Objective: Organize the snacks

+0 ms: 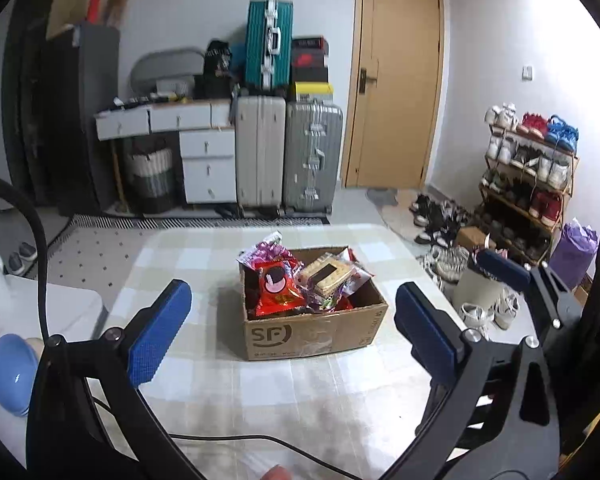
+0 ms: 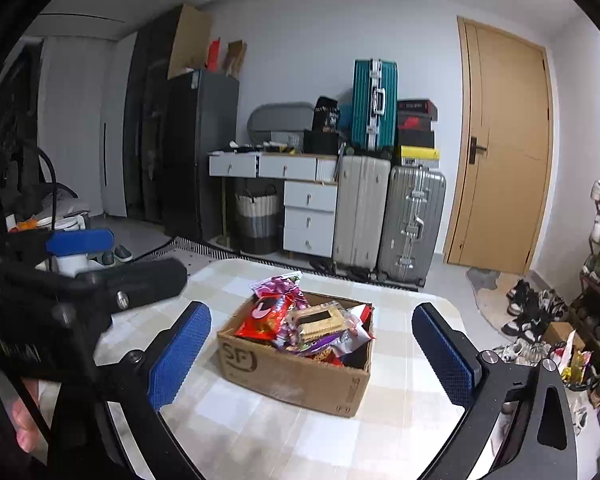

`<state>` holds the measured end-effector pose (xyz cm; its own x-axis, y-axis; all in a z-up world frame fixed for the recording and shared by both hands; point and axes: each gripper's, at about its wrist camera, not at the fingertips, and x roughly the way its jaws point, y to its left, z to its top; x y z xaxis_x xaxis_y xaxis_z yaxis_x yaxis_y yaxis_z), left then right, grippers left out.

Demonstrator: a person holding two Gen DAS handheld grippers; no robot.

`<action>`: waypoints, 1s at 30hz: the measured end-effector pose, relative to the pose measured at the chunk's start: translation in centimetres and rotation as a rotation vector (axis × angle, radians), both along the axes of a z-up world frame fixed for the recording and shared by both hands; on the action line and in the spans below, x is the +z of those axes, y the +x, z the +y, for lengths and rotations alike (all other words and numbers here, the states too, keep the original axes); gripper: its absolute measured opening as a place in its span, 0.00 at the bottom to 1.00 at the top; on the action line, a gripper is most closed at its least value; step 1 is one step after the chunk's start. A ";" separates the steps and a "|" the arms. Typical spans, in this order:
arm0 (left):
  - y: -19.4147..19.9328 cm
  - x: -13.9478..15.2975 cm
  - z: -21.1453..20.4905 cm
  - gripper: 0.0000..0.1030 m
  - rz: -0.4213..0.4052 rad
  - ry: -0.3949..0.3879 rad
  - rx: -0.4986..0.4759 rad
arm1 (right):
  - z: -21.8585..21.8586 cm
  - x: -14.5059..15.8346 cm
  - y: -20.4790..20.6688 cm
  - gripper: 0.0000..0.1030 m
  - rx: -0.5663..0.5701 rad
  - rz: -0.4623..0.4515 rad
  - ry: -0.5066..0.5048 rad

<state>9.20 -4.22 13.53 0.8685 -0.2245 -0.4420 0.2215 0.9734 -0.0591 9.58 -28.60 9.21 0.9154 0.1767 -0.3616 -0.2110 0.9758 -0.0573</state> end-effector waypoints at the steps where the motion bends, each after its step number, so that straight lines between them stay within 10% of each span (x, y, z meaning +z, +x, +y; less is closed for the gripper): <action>1: -1.1 0.3 0.1 0.99 -0.015 -0.001 0.001 | 0.1 0.1 -1.4 0.99 0.002 -0.017 0.003; 19: -17.1 -2.2 3.9 0.99 -0.164 -0.032 0.076 | 1.7 -2.1 -16.1 1.00 0.042 -0.137 0.094; 30: -15.0 -8.3 6.7 0.99 -0.147 -0.089 0.131 | 1.8 -6.3 -15.1 0.99 0.041 -0.105 0.080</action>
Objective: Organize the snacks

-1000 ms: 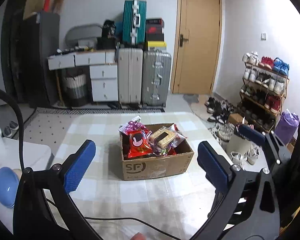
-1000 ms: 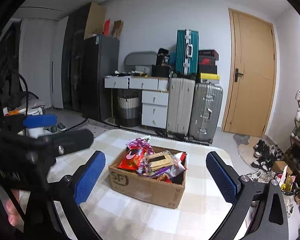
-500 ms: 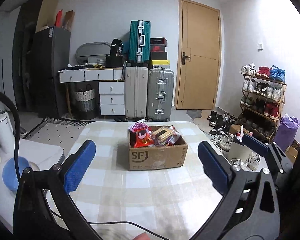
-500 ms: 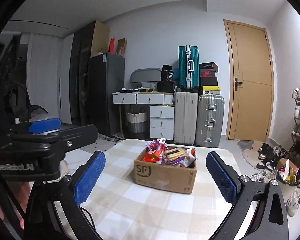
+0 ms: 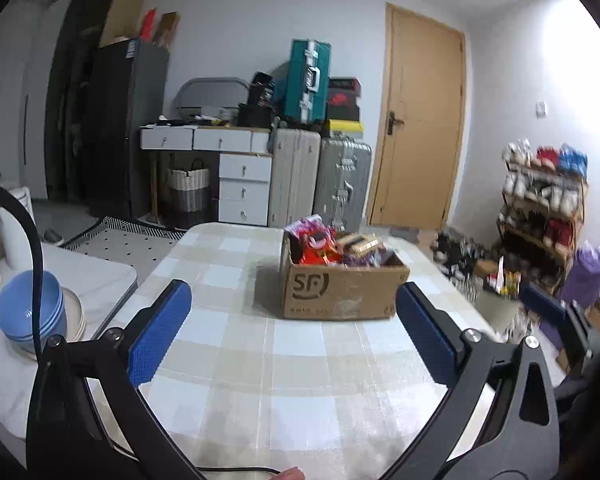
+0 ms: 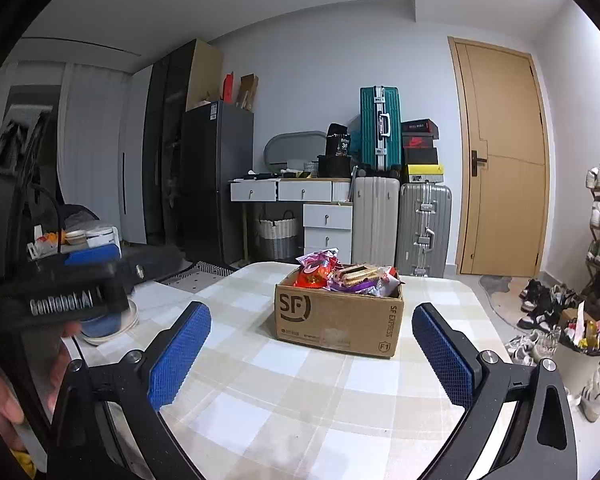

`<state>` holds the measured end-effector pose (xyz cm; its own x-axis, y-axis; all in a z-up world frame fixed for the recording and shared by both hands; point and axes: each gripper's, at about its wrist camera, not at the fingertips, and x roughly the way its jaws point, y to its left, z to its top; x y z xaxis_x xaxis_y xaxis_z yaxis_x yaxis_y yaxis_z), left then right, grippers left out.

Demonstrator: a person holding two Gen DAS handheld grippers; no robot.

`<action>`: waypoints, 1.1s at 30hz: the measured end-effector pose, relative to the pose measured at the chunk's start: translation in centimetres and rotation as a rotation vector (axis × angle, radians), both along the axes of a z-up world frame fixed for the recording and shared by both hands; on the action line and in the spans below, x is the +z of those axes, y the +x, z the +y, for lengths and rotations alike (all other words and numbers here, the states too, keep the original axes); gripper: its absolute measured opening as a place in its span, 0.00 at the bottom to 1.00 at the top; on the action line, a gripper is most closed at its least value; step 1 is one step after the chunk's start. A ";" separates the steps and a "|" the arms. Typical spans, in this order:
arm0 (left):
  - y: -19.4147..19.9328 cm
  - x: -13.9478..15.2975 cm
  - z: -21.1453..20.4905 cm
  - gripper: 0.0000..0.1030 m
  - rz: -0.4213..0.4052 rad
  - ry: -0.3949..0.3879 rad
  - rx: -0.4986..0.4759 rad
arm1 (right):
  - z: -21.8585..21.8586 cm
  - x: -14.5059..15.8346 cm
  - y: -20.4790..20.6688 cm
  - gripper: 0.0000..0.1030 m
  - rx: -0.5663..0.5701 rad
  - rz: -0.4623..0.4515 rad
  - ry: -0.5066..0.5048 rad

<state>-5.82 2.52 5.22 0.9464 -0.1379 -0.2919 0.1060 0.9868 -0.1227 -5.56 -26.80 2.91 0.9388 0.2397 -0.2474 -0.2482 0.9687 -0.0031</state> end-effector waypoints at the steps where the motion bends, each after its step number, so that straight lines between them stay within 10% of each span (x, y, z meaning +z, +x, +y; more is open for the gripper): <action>1: 0.3 -0.2 0.3 0.99 -0.002 -0.013 0.001 | 0.0 -0.2 0.2 0.99 0.000 -0.003 -0.006; 33: 2.6 -2.9 -1.4 0.99 0.017 0.052 0.015 | -1.5 -3.3 3.3 0.99 -0.014 0.064 0.122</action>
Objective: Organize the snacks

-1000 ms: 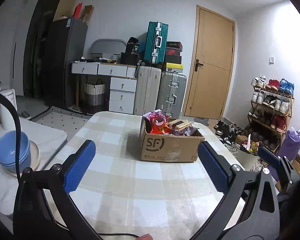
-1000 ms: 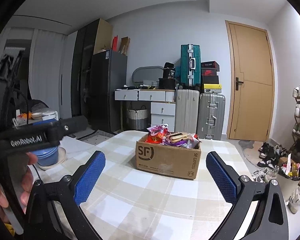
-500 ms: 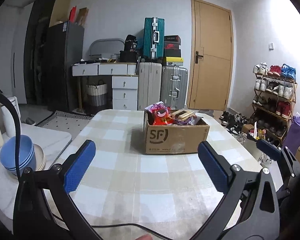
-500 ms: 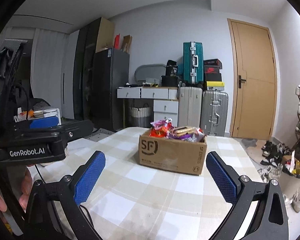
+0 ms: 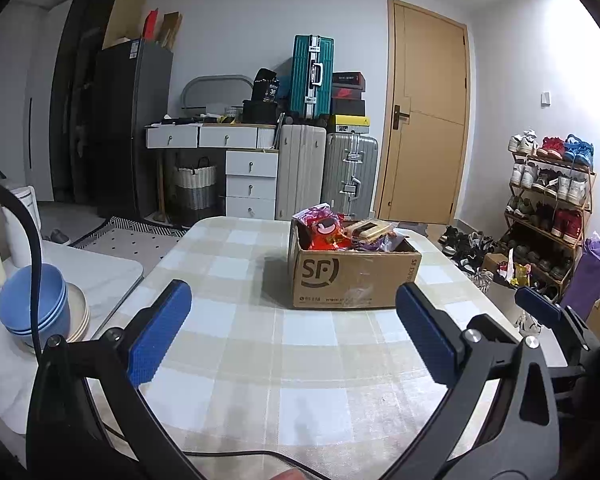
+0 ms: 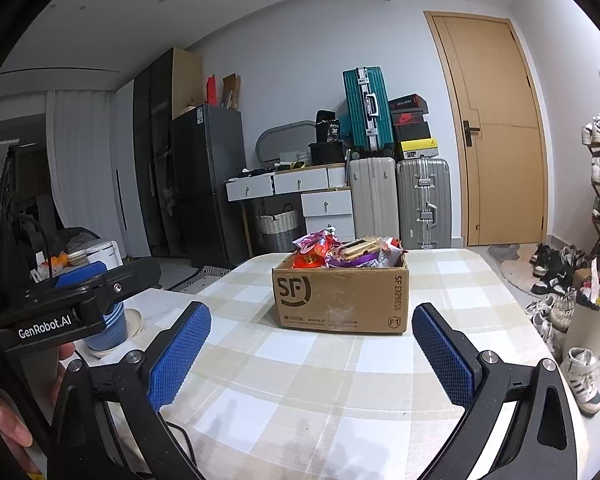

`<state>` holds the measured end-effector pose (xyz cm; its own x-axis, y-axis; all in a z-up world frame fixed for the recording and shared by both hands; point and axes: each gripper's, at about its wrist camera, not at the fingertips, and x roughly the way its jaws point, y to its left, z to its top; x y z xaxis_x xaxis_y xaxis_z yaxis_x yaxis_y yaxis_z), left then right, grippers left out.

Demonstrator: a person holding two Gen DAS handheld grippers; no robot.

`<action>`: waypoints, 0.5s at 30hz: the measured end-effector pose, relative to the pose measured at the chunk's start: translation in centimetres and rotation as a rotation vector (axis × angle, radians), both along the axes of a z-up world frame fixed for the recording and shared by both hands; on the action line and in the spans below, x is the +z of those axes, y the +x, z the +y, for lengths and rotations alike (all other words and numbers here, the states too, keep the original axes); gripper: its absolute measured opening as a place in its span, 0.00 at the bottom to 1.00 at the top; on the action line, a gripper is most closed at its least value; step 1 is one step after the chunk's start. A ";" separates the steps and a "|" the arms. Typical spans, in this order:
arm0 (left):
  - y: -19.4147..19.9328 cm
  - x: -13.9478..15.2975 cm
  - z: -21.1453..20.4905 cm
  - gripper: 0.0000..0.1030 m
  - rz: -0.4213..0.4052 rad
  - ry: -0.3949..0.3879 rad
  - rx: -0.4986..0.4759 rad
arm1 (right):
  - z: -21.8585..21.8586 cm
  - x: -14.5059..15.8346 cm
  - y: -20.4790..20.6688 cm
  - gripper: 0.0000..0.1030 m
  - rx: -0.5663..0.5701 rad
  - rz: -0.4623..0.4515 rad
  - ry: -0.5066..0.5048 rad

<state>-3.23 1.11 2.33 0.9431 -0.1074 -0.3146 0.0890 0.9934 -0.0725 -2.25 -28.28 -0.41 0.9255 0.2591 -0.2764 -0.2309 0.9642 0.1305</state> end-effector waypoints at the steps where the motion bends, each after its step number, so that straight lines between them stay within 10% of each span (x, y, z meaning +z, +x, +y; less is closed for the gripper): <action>1: 0.0 0.0 -0.1 0.99 0.001 0.003 -0.001 | 0.0 0.0 0.0 0.99 -0.001 -0.003 -0.005; 15: 0.2 -0.3 -0.6 0.99 0.003 0.019 -0.004 | -0.2 -0.3 -0.3 0.99 -0.010 0.006 0.008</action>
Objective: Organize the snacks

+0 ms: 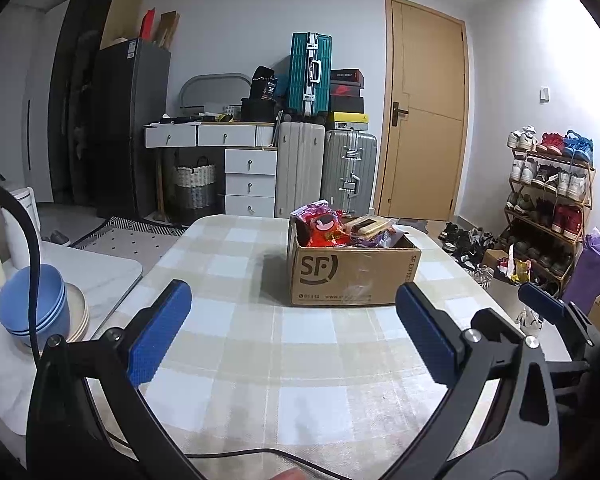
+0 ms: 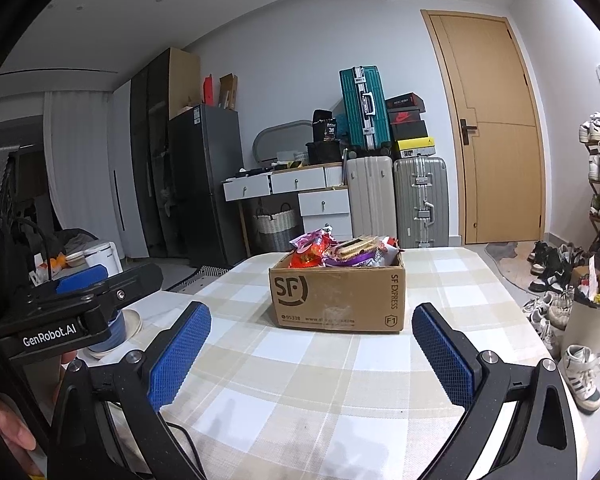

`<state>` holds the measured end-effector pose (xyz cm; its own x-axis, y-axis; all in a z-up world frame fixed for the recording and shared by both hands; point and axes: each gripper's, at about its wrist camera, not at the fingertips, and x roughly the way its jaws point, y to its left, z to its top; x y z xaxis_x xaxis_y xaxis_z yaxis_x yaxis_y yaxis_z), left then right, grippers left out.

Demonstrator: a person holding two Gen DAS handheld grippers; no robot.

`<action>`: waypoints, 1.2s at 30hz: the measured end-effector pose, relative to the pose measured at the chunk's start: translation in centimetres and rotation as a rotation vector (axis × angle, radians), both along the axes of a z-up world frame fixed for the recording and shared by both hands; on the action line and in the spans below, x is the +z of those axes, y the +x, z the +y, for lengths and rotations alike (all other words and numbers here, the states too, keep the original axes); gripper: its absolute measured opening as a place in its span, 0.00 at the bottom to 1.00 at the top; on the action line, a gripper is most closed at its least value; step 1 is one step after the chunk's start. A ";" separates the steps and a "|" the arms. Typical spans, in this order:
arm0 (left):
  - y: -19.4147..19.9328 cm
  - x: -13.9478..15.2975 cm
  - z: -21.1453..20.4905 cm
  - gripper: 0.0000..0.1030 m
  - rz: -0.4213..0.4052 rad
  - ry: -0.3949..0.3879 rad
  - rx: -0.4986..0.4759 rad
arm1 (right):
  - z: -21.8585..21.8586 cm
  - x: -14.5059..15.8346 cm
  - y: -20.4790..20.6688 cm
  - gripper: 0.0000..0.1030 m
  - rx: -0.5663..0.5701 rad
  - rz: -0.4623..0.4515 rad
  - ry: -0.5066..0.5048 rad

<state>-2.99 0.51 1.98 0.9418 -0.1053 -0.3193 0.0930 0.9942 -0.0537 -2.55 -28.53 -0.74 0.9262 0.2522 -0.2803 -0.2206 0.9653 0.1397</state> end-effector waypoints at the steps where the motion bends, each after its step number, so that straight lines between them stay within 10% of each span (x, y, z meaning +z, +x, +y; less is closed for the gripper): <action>1: 0.0 0.0 0.0 0.99 0.001 0.002 0.001 | 0.0 -0.1 0.1 0.99 0.000 0.002 0.001; 36: 0.3 -0.8 -1.4 0.99 0.003 0.027 0.014 | 0.4 -0.2 -0.2 0.99 0.006 0.002 -0.004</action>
<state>-2.67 -0.89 1.18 0.9423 -0.0831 -0.3244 0.0786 0.9965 -0.0269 -2.72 -28.10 -0.90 0.9242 0.2563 -0.2832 -0.2257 0.9646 0.1365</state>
